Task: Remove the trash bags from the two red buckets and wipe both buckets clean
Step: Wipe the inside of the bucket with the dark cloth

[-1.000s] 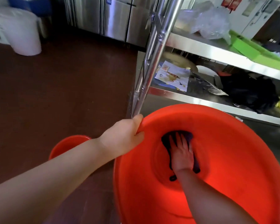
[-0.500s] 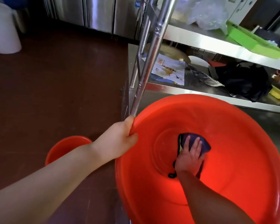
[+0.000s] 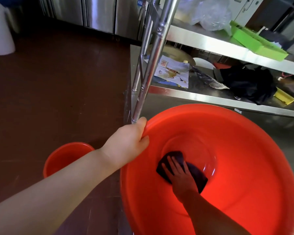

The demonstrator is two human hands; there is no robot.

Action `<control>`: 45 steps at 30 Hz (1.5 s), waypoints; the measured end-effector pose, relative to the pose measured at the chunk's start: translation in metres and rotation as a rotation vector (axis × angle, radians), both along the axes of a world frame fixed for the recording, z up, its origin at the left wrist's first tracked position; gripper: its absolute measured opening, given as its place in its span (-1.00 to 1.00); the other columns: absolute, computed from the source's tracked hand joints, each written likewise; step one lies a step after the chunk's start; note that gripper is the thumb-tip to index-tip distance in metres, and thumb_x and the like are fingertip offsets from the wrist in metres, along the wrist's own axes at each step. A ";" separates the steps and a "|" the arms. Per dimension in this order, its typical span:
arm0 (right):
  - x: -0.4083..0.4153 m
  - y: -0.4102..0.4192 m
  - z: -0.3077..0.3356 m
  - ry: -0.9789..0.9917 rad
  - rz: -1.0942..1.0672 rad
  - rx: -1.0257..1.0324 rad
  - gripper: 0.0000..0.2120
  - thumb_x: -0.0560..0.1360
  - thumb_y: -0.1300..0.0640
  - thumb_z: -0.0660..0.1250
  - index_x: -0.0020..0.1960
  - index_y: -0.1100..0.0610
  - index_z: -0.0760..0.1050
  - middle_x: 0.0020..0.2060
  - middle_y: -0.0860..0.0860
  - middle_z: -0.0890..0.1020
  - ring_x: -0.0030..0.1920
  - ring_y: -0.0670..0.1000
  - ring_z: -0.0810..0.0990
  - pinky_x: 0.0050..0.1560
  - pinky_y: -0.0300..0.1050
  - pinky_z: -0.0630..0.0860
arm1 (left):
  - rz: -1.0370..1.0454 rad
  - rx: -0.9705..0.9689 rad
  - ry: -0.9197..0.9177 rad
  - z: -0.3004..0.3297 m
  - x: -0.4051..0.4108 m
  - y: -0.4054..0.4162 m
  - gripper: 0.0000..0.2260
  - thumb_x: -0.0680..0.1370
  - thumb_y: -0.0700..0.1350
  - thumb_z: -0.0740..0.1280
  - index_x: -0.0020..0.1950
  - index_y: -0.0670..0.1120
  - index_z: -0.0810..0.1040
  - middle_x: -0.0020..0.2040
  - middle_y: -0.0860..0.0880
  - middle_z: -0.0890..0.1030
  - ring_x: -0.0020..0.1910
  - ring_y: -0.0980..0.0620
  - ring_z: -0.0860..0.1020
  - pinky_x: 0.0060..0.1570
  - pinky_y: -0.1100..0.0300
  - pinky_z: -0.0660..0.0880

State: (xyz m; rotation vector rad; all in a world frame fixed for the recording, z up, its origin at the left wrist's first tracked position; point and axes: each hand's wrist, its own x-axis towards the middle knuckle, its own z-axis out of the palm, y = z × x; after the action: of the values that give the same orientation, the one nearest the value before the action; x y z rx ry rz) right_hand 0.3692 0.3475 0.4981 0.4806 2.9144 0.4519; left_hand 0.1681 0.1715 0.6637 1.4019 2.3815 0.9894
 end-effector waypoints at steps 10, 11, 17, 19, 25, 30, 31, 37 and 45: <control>0.020 0.000 0.031 0.088 -0.439 0.035 -0.33 0.39 0.14 -0.08 0.51 0.00 0.11 0.49 0.01 -0.32 0.52 0.05 -0.09 0.35 0.21 0.24 | -0.057 -0.030 -0.149 0.003 0.001 -0.007 -0.78 0.52 -0.07 0.26 0.13 -0.10 0.39 -0.15 -0.07 0.60 -0.14 -0.04 0.59 -0.09 -0.01 0.53; 0.017 0.009 0.033 0.052 -0.495 0.038 -0.35 0.45 0.12 -0.13 0.55 0.01 -0.07 0.42 -0.02 -0.45 0.52 0.07 -0.15 0.42 0.20 0.11 | -0.067 -0.028 -0.170 0.003 0.001 -0.007 -0.78 0.53 -0.08 0.26 0.14 -0.10 0.40 -0.15 -0.07 0.61 -0.15 -0.03 0.60 -0.09 -0.01 0.53; -0.013 0.047 0.047 0.044 -0.470 0.031 -0.32 0.54 0.16 0.03 0.51 0.04 -0.31 0.41 0.04 -0.43 0.51 0.07 -0.31 0.45 0.16 -0.23 | -0.072 -0.014 -0.204 0.000 0.000 -0.006 -0.80 0.51 -0.09 0.26 0.11 -0.10 0.39 -0.19 -0.08 0.60 -0.18 -0.03 0.59 -0.12 -0.01 0.52; -0.022 0.048 0.041 0.004 -0.408 0.035 -0.34 0.54 0.15 -0.01 0.51 0.03 -0.32 0.42 0.06 -0.43 0.50 0.08 -0.34 0.44 0.16 -0.27 | -0.051 -0.015 -0.186 -0.002 -0.001 -0.006 -0.85 0.51 -0.08 0.26 0.04 -0.07 0.38 -0.24 -0.04 0.58 -0.22 -0.02 0.58 -0.17 0.04 0.52; -0.016 0.026 0.023 -0.181 -0.170 -0.048 -0.38 0.48 0.10 -0.24 0.55 0.01 -0.16 0.53 0.10 -0.20 0.51 0.14 -0.26 0.43 0.19 -0.28 | -0.022 -0.024 -0.115 -0.003 0.001 -0.003 -0.87 0.52 -0.04 0.26 -0.03 -0.01 0.33 -0.29 0.01 0.55 -0.27 0.02 0.57 -0.25 0.08 0.52; -0.020 -0.001 0.033 -0.191 0.030 0.006 -0.46 0.42 0.02 -0.02 0.31 -0.05 0.49 0.36 0.12 0.44 0.37 0.09 0.41 0.41 0.14 -0.14 | -0.033 -0.024 -0.119 0.000 0.007 0.000 -0.84 0.53 -0.05 0.26 0.04 -0.06 0.35 -0.26 -0.01 0.55 -0.26 0.01 0.57 -0.20 0.03 0.54; -0.024 0.001 0.035 -0.209 0.058 0.012 -0.52 0.45 -0.01 0.08 0.32 -0.06 0.49 0.37 0.09 0.43 0.37 0.09 0.41 0.39 0.11 -0.13 | -0.031 -0.021 -0.132 0.000 0.007 -0.001 -0.84 0.53 -0.05 0.26 0.03 -0.07 0.35 -0.25 -0.02 0.56 -0.26 0.01 0.57 -0.20 0.04 0.53; -0.053 0.030 0.038 -0.183 -0.060 0.051 -0.42 0.59 0.02 0.02 0.55 -0.02 -0.11 0.55 0.04 -0.13 0.53 0.03 -0.21 0.41 0.14 -0.39 | 0.004 -0.044 -0.230 -0.001 0.002 -0.009 -0.83 0.54 -0.06 0.25 0.12 0.00 0.35 -0.22 -0.02 0.59 -0.27 0.06 0.59 -0.21 0.04 0.57; -0.051 0.039 0.042 0.162 -0.608 -0.005 -0.27 0.53 0.13 0.07 0.50 -0.02 -0.35 0.51 0.01 -0.32 0.51 0.03 -0.32 0.46 0.13 -0.24 | 0.094 -0.011 -0.281 -0.015 0.014 -0.032 -0.89 0.58 -0.03 0.24 -0.08 0.04 0.31 -0.30 -0.02 0.58 -0.37 0.08 0.58 -0.33 0.09 0.55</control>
State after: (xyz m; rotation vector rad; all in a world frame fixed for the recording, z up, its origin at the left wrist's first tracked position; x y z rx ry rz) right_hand 0.3186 0.3868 0.5403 1.3943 2.7045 0.3217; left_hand 0.1819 0.1395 0.6482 1.0740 2.2562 1.1127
